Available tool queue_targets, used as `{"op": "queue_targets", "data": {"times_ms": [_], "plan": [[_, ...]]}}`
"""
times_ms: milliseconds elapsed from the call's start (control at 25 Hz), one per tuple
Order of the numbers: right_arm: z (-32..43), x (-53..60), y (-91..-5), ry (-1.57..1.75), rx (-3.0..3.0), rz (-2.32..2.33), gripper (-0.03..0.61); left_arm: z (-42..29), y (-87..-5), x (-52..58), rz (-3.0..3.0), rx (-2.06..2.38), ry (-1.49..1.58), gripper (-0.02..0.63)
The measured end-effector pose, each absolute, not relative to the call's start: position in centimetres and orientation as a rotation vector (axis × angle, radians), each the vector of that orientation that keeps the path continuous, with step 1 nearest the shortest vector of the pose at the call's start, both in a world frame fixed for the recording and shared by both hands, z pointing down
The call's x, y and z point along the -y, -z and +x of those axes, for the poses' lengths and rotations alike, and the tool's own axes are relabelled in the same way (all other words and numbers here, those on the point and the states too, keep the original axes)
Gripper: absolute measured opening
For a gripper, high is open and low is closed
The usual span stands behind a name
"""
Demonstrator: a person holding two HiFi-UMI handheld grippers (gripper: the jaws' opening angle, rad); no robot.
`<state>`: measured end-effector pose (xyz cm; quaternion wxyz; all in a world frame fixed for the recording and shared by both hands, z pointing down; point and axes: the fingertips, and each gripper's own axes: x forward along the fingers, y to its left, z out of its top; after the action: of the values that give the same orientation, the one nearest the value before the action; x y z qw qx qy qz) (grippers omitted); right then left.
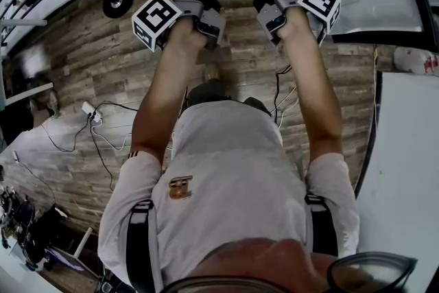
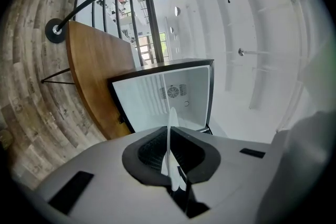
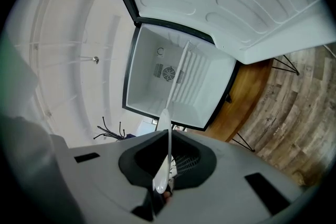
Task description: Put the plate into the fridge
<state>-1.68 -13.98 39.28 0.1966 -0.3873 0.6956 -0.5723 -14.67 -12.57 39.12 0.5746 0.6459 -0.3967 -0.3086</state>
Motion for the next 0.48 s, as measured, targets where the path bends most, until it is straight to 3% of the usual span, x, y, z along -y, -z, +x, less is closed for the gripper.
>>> {"op": "queue_targets", "data": {"times_ms": [480], "plan": [[0.0,15.9,-40.3,1.527,-1.893,-1.114,0.038,-13.0,-40.3,15.3,1.57,0.901,0.687,0.028]]}}
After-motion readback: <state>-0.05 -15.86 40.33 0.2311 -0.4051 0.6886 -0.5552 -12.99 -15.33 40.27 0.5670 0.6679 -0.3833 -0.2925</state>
